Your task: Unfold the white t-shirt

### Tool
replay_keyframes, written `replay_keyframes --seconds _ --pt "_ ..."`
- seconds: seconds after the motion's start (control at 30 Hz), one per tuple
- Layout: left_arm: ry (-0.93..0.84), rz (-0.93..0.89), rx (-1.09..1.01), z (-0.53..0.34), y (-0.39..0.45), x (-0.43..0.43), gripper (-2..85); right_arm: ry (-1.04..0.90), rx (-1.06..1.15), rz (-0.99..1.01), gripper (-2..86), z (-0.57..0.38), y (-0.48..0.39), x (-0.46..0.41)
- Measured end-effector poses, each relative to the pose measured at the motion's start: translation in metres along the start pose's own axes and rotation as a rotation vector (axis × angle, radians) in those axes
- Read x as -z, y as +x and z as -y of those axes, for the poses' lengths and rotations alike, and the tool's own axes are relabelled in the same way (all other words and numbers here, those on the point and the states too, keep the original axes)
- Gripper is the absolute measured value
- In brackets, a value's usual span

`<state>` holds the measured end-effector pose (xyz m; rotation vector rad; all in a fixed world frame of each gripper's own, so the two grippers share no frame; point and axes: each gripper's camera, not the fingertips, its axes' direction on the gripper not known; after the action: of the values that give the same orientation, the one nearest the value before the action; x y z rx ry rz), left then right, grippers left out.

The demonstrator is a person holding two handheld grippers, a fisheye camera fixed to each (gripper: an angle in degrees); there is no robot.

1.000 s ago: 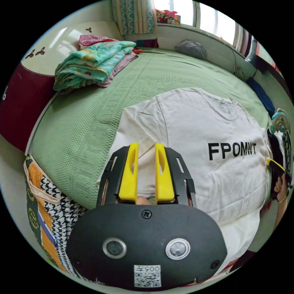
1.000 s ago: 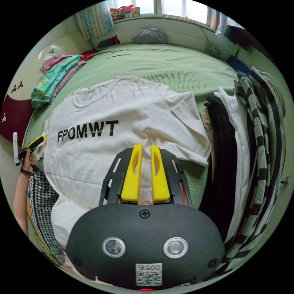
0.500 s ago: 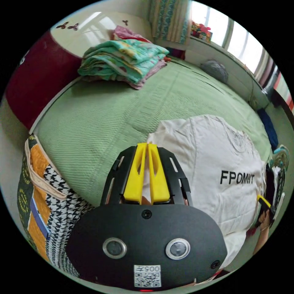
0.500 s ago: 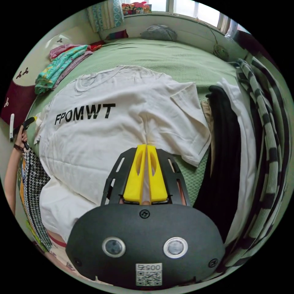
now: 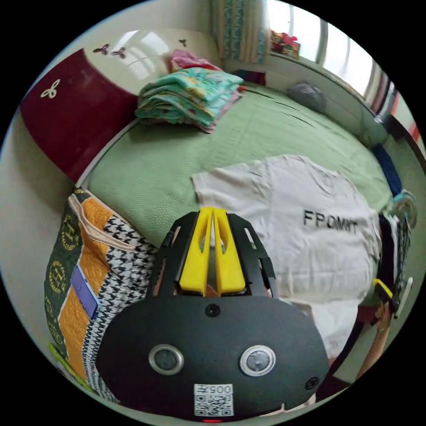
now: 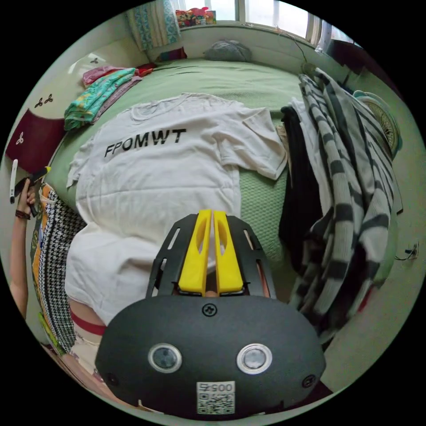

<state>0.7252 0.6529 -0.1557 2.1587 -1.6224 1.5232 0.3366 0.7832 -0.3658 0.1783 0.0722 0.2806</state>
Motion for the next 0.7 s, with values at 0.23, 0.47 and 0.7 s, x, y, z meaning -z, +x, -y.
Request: replay_keyframes --seconds 0.23,0.47,0.7 --pt "-0.082 -0.220 -0.235 -0.119 0.153 0.007 -0.6 0.108 -0.002 0.048 -1.0 -0.048 -0.084 0.013" --pt "-0.117 0.011 -0.306 -0.151 0.215 0.001 -0.6 0.085 0.030 -0.056 -1.0 -0.065 -0.128 -0.010" --pt "-0.167 -0.201 -0.237 -0.162 0.205 -0.006 -0.6 0.016 0.015 0.063 -1.0 -0.077 -0.120 -0.030"
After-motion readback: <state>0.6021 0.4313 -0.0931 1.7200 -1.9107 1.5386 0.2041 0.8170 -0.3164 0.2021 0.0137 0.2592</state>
